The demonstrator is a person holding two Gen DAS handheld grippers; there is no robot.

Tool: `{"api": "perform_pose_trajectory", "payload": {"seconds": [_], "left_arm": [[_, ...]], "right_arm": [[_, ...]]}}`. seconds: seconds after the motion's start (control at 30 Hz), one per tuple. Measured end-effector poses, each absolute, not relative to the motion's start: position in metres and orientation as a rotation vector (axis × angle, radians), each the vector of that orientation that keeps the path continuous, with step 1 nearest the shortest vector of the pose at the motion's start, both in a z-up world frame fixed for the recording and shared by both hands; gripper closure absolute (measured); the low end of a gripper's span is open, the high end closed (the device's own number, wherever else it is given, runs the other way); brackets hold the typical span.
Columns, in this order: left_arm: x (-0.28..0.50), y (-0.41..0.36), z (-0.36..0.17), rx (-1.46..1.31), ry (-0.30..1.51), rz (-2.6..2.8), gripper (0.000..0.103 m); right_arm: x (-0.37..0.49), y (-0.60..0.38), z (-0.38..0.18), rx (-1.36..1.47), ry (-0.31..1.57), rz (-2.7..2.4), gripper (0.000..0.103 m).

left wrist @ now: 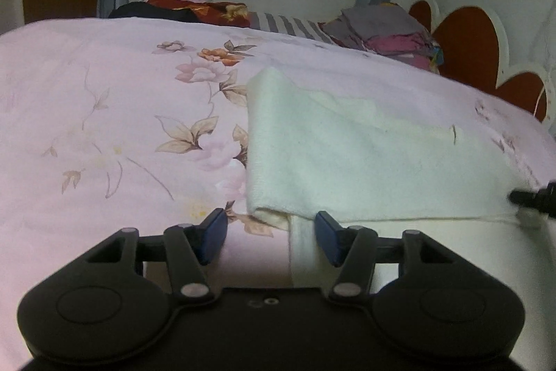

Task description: Fold small clothes

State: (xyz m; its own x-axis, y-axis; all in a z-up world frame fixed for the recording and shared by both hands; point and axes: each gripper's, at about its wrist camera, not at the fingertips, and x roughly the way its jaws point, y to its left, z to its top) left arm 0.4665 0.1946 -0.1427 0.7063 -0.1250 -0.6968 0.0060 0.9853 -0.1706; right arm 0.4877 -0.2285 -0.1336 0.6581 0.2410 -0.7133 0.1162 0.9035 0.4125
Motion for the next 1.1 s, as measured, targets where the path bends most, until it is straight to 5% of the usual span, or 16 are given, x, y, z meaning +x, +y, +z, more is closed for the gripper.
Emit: {"api": "perform_pose_trajectory", "payload": {"seconds": [0.23,0.83,1.0,1.07,1.1], "left_arm": [[0.468,0.201,-0.14,-0.165,0.808,-0.087,0.061],[0.47,0.201,-0.141,-0.121,0.815,-0.12,0.062],[0.468,0.203,-0.127,-0.092,0.821,-0.135,0.052],[0.456,0.203,-0.111,-0.102,0.727,-0.143,0.043],[0.456,0.197,-0.106,-0.116,0.708,-0.143,0.043]], "right_arm": [[0.468,-0.249,-0.109,0.411,0.728,-0.024,0.098],[0.466,-0.245,-0.132,0.328,0.832,-0.052,0.098],[0.465,-0.239,-0.131,0.246,0.847,-0.081,0.097],[0.458,-0.233,-0.116,0.145,0.792,-0.163,0.083],[0.451,-0.23,-0.106,0.114,0.733,-0.18,0.06]]}}
